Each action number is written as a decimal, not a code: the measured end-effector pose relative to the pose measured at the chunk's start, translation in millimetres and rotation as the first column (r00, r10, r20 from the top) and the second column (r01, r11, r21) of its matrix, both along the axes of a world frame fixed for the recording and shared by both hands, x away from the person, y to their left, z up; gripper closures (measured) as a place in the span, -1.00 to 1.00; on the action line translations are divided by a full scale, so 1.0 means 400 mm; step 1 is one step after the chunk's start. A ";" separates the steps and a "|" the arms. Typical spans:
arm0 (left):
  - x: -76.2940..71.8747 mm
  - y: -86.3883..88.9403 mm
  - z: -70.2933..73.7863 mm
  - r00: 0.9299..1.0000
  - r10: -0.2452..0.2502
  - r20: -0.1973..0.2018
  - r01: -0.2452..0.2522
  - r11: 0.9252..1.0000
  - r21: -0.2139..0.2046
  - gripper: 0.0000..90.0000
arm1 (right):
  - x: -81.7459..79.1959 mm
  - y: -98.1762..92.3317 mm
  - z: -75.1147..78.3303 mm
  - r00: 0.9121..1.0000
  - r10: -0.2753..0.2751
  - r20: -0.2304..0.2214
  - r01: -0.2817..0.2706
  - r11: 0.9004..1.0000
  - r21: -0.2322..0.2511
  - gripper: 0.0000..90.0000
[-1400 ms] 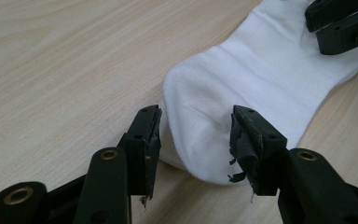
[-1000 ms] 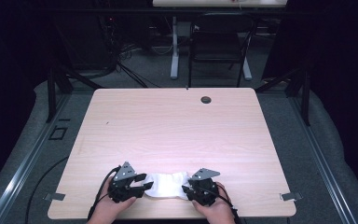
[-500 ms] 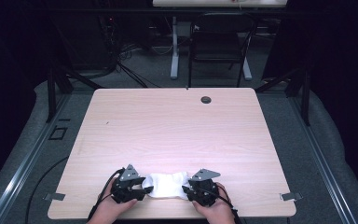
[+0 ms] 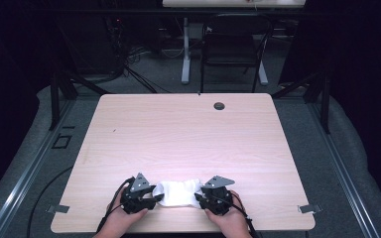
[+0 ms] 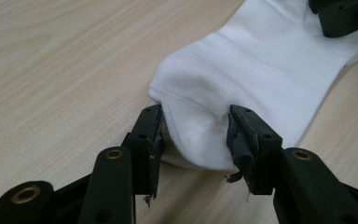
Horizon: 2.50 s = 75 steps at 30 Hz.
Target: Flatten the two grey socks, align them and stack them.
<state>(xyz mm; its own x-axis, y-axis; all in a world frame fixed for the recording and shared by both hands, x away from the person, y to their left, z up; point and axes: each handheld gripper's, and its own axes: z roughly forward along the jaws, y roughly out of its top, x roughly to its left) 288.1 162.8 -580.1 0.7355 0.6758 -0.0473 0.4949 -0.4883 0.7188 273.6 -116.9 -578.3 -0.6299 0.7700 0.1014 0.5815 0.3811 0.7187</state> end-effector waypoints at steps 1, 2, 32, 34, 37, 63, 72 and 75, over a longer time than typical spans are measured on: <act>0.003 -0.002 -0.001 1.000 0.007 0.000 -0.007 1.000 -0.006 0.24 | 0.004 0.000 -0.001 1.000 0.001 0.008 -0.001 1.000 -0.004 0.46; 0.006 -0.002 -0.001 1.000 0.011 0.001 -0.011 1.000 -0.006 0.24 | 0.007 0.000 -0.001 1.000 -0.004 0.005 0.004 1.000 -0.003 0.46; 0.049 -0.005 -0.009 0.999 0.049 0.002 -0.049 0.997 -0.056 0.23 | 0.059 -0.009 -0.007 0.999 -0.019 0.029 0.018 1.000 0.016 0.42; 0.049 -0.004 -0.009 0.999 0.052 0.000 -0.052 0.997 -0.059 0.20 | 0.058 -0.006 -0.006 0.999 -0.018 0.029 0.018 1.000 0.014 0.39; 0.049 -0.003 -0.006 0.999 0.052 0.000 -0.052 0.997 -0.058 0.15 | 0.058 -0.007 -0.001 0.999 -0.010 0.033 0.009 1.000 0.013 0.35; 0.038 0.101 0.056 0.990 0.137 0.041 -0.129 0.978 -0.164 -0.03 | 0.014 -0.080 0.064 0.981 -0.047 0.186 0.034 0.997 0.073 0.06; 0.055 0.138 0.055 0.982 0.187 0.033 -0.178 0.969 -0.174 -0.04 | 0.026 -0.128 0.053 0.980 -0.102 0.171 0.089 0.993 0.081 0.02; 0.061 0.148 0.054 0.981 0.190 0.033 -0.182 0.969 -0.166 -0.04 | 0.030 -0.135 0.046 0.979 -0.120 0.165 0.106 0.990 0.090 0.01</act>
